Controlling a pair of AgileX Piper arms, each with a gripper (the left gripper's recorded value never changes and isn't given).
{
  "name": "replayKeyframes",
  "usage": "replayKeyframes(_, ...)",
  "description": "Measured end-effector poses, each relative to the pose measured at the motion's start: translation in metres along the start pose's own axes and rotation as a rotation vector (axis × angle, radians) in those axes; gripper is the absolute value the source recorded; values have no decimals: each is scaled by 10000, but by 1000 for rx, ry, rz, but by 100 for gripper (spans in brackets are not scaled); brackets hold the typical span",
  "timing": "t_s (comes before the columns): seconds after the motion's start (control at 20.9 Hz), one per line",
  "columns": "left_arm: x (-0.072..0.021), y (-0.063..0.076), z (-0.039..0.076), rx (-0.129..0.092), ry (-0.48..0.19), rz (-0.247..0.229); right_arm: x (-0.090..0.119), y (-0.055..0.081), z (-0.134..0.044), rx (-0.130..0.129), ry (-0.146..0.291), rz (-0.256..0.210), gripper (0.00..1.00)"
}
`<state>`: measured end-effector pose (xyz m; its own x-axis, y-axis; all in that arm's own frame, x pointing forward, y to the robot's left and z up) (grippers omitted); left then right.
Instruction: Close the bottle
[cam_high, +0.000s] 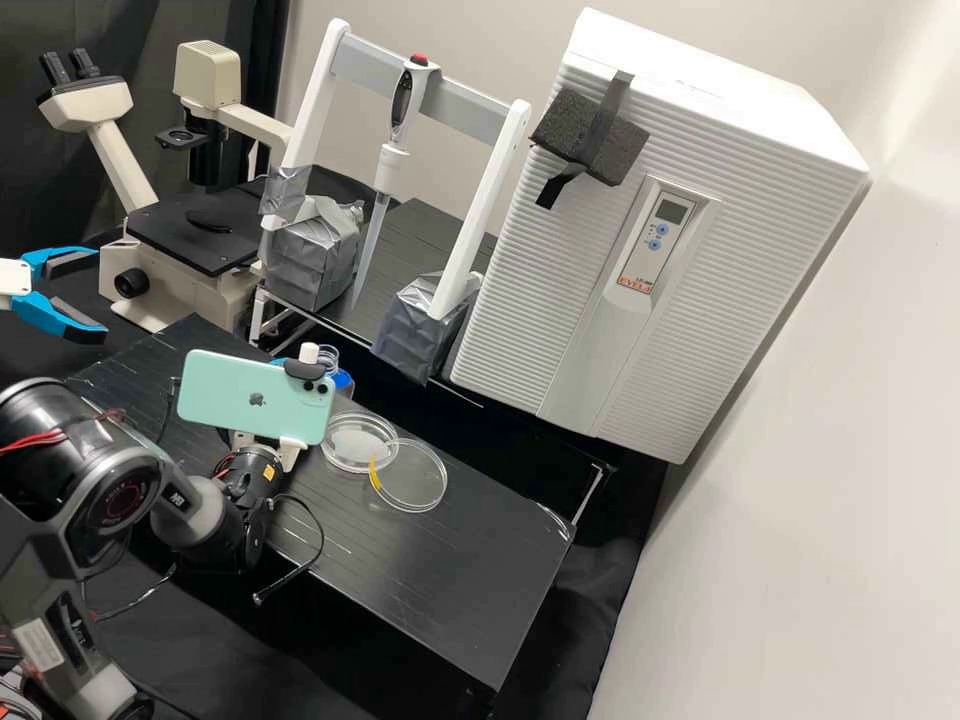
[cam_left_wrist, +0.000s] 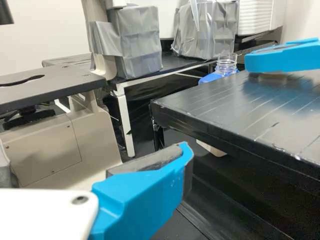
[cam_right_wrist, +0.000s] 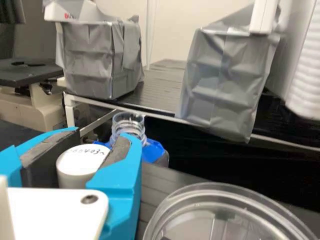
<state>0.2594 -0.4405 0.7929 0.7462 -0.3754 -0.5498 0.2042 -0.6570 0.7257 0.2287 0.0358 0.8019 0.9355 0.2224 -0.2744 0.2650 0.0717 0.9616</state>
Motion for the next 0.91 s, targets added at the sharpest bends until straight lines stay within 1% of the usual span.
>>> replayKeyframes(0.1,0,0,0,0,0,0,0,46,-27,-3,7,25,0)
replayKeyframes(0.24,0,0,0,0,0,0,59,125,-85,-3,28,62,0)
replayKeyframes(0.34,0,0,0,0,0,0,96,155,-127,6,44,84,0)
replayKeyframes(0.38,0,0,0,0,0,0,124,172,-149,5,50,97,0)
replayKeyframes(0.53,0,0,0,0,0,0,218,195,-178,24,56,119,0)
replayKeyframes(0.62,0,0,0,0,0,0,288,190,-190,13,60,120,0)
replayKeyframes(0.67,0,0,0,0,0,0,328,184,-196,2,62,119,0)
replayKeyframes(0.72,0,0,0,0,0,0,360,172,-195,7,60,117,0)
replayKeyframes(0.81,0,0,0,0,0,0,418,160,-205,-7,61,117,0)
replayKeyframes(0.91,0,0,0,0,0,0,474,149,-204,-15,58,120,0)
